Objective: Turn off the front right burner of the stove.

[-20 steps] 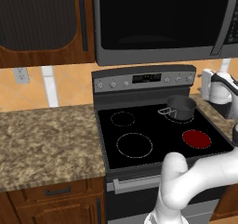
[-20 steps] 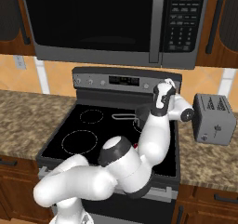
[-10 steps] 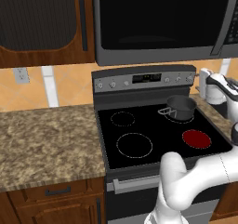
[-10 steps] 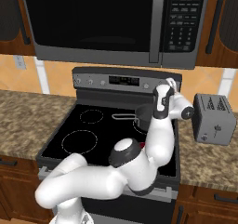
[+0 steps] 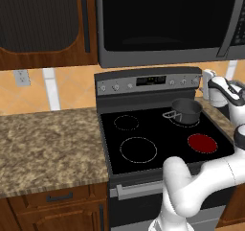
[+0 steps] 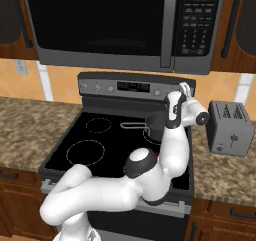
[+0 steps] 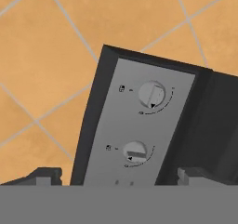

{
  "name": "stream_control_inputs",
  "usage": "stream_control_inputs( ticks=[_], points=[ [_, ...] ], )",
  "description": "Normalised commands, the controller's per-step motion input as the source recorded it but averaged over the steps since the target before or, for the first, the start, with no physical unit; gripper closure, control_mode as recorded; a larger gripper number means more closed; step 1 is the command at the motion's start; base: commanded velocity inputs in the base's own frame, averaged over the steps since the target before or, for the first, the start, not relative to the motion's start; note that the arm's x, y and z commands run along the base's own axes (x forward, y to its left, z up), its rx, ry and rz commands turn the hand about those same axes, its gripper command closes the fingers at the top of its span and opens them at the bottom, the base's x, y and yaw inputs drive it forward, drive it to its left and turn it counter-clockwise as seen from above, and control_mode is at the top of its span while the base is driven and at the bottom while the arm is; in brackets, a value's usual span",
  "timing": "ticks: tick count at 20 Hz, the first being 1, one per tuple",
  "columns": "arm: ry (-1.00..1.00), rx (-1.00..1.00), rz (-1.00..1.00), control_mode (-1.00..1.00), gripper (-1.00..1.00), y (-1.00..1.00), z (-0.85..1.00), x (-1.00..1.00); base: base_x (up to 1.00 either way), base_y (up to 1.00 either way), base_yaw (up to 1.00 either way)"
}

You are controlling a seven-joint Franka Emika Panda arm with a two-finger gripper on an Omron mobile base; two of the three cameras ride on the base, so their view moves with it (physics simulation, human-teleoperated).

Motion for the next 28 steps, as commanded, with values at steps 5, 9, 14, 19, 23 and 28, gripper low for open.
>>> stream_control_inputs(
  ticks=[5, 9, 14, 19, 23, 28],
  points=[
    [0.0, 0.0, 0.0, -1.0, -1.0, -0.15, -0.19, 0.16, 0.0, 0.0, 0.0],
    [0.0, 0.0, 0.0, -1.0, -1.0, -0.24, -0.13, 0.19, 0.0, 0.0, 0.0],
    [0.0, 0.0, 0.0, -1.0, -1.0, -0.1, -0.09, 0.33, 0.0, 0.0, 0.0],
    [0.0, 0.0, 0.0, -1.0, -1.0, 0.0, -0.09, 0.36, 0.0, 0.0, 0.0],
    [0.0, 0.0, 0.0, -1.0, -1.0, -0.13, -0.07, 0.27, 0.0, 0.0, 0.0],
    [0.0, 0.0, 0.0, -1.0, -1.0, -0.27, -0.09, 0.23, 0.0, 0.0, 0.0]
  ],
)
